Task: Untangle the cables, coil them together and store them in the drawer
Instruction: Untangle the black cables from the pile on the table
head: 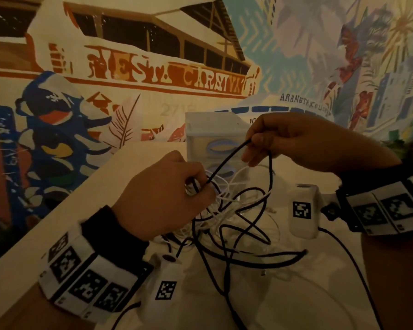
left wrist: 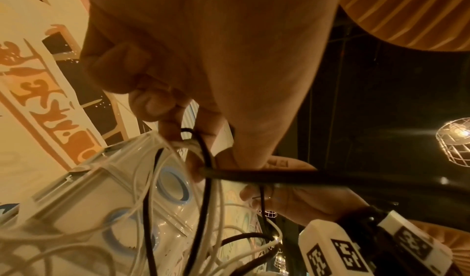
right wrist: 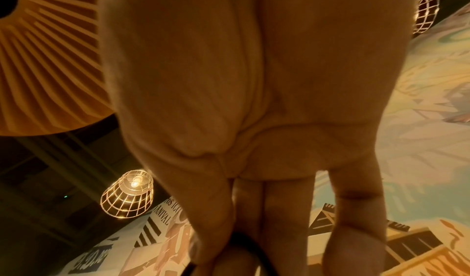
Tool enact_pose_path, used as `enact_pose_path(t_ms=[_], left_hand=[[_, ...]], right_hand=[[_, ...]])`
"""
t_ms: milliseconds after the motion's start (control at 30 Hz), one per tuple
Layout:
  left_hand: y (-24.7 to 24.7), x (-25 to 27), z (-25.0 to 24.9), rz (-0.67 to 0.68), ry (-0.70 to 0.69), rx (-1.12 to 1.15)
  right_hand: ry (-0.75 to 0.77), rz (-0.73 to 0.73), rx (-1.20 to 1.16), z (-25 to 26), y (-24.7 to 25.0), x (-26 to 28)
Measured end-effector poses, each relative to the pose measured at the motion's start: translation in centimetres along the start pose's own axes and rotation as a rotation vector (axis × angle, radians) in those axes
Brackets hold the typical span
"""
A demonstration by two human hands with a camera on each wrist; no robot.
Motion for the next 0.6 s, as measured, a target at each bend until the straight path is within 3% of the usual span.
enact_pose_path(t_ms=[200,367,500,600], left_hand=[[-1.4,0.6,-0.2,0.140,0.022,0.018],[-1.4,0.5,0.4,0.122,0.024,-0.008],[-1.2,0.4,0.7,0.047,0.022,-0.103],[-1.1,0.4,0.6,0.030,0.020,-0.158]], right_hand=[[-0.026,-0.091,-0.026,-1.1,1.3,0.0],[-0.140,-0.163,-0.023,-4.1,2.9,-0.5],[-0.276,-0.075,0.215,-6.3,1.9,-0.9],[-0.228,-0.125,0.417,-4.6,1.5,-0.7]])
Point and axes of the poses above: each hand's wrist, its own x-axis away from the middle knuckle, its own y-axis out of the back of the hand, z = x × y, the point moved 9 cm from there along -x, towards the middle knuckle, and after that the axes turned 12 degrees about -y, right-handed, at the moved point
